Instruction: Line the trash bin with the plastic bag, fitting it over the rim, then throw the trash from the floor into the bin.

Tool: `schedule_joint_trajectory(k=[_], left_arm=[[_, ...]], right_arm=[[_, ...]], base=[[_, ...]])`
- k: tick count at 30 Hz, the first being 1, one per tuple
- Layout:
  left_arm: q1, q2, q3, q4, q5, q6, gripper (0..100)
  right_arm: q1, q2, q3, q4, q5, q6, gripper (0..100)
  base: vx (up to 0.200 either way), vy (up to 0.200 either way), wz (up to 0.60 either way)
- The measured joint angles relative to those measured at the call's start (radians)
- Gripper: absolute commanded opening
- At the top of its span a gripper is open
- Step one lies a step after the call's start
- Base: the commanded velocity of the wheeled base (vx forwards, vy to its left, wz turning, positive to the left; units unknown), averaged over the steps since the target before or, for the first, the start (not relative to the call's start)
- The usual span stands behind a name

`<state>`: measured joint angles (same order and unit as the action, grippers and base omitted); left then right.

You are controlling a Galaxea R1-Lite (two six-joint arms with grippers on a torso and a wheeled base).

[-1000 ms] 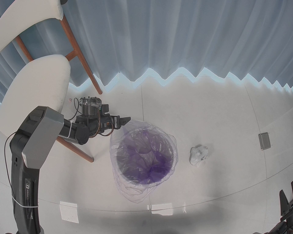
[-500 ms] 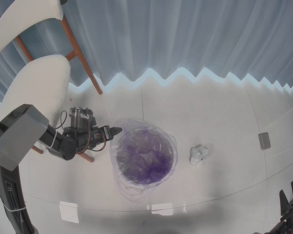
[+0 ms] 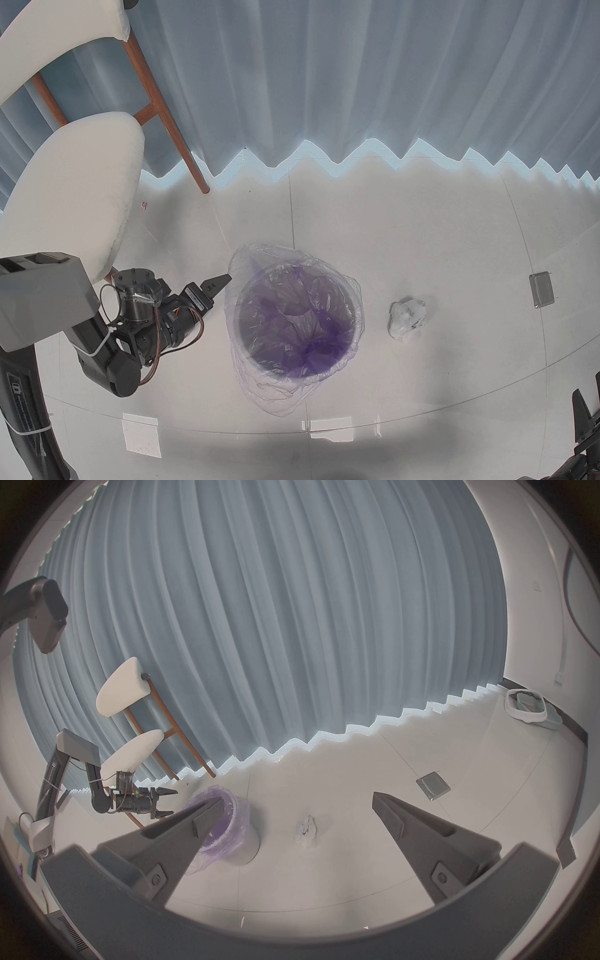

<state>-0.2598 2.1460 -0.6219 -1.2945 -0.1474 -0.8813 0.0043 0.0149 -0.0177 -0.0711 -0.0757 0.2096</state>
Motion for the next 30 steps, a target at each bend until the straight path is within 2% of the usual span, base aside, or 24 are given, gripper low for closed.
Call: schedule_joint_trajectory(k=[5, 7, 14, 24, 25, 30], left_arm=[[-0.014, 0.055, 0.068, -0.15, 0.003, -0.187, 100], [-0.018, 0.08, 0.084, -0.193, 0.006, -0.233, 100], [-0.027, 0.147, 0.086, -0.211, 0.013, -0.28, 100], [-0.043, 0.19, -0.009, -0.209, 0.013, -0.316, 100], [-0.047, 0.194, -0.014, -0.209, 0.015, -0.316, 0], [-0.044, 0.217, -0.029, -0.211, 0.034, -0.317, 0]], right_arm=[[0.0, 0.0, 0.0, 0.0, 0.0, 0.003, 100], [0.0, 0.0, 0.0, 0.0, 0.0, 0.003, 100], [0.0, 0.001, 0.0, -0.001, -0.001, 0.003, 100], [0.0, 0.001, 0.0, 0.0, -0.001, 0.003, 100], [0.0, 0.001, 0.0, 0.0, -0.001, 0.003, 100], [0.0, 0.001, 0.0, 0.0, -0.001, 0.004, 100]], base=[[0.0, 0.0, 0.0], [0.0, 0.0, 0.0], [0.0, 0.0, 0.0], [0.0, 0.0, 0.0], [0.0, 0.0, 0.0], [0.0, 0.0, 0.0]])
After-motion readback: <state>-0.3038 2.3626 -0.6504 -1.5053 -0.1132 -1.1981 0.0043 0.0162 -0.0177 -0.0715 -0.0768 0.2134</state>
